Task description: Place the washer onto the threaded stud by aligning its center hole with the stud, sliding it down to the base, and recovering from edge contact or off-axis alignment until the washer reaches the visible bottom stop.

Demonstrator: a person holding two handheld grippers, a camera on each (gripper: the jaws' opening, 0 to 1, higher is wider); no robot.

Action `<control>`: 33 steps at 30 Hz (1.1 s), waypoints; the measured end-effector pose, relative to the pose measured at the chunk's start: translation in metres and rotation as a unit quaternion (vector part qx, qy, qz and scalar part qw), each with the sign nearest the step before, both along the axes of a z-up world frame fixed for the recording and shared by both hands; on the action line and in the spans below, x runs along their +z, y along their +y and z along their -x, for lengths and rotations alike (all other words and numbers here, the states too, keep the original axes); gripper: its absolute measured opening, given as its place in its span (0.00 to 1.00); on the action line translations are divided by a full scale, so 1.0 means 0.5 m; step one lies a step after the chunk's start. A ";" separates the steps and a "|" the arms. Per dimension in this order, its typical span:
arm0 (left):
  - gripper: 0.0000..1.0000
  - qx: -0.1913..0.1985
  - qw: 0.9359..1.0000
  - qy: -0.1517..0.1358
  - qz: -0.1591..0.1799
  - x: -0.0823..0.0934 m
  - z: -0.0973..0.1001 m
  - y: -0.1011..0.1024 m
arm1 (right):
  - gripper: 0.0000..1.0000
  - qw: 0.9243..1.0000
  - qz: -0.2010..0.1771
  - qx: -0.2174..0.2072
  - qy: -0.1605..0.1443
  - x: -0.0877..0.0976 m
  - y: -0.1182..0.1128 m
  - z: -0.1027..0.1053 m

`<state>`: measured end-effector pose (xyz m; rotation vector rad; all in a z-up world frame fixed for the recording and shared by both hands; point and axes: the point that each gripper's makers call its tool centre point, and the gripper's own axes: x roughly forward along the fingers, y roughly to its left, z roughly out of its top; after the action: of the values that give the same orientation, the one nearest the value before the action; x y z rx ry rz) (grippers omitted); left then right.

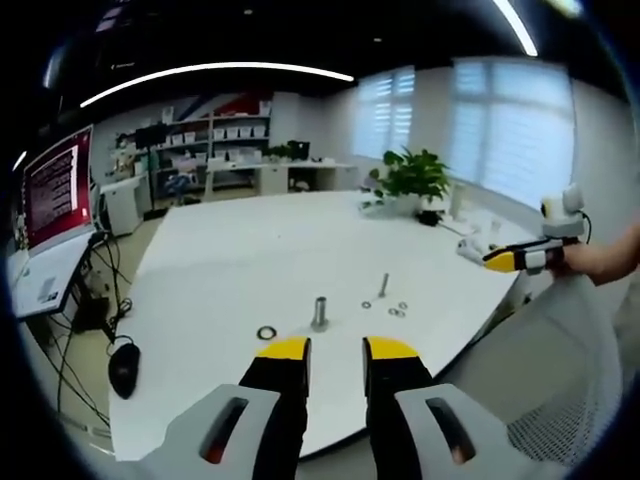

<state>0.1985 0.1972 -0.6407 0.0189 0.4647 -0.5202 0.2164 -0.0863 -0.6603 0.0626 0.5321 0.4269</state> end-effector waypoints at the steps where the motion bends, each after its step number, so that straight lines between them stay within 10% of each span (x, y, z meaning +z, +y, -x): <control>1: 0.20 -0.001 1.000 0.006 0.003 -0.003 0.001 -0.002 | 0.30 1.000 0.000 0.001 -0.001 0.000 0.000 0.000; 18: 0.27 -0.014 0.998 0.059 -0.014 -0.030 0.002 -0.008 | 0.30 1.000 -0.021 0.000 -0.002 0.005 0.001 0.002; 23: 0.26 -0.025 0.993 0.111 -0.023 -0.053 0.006 -0.010 | 0.30 1.000 -0.026 0.001 -0.004 0.007 0.002 0.001; 33: 0.27 -0.051 0.990 0.117 -0.059 -0.061 -0.037 -0.028 | 0.30 0.999 -0.038 0.003 -0.010 0.014 0.005 0.000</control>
<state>0.2169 0.1831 -0.6714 0.0964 0.7270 -0.5969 0.2164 -0.0837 -0.6535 0.1293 0.4960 0.4536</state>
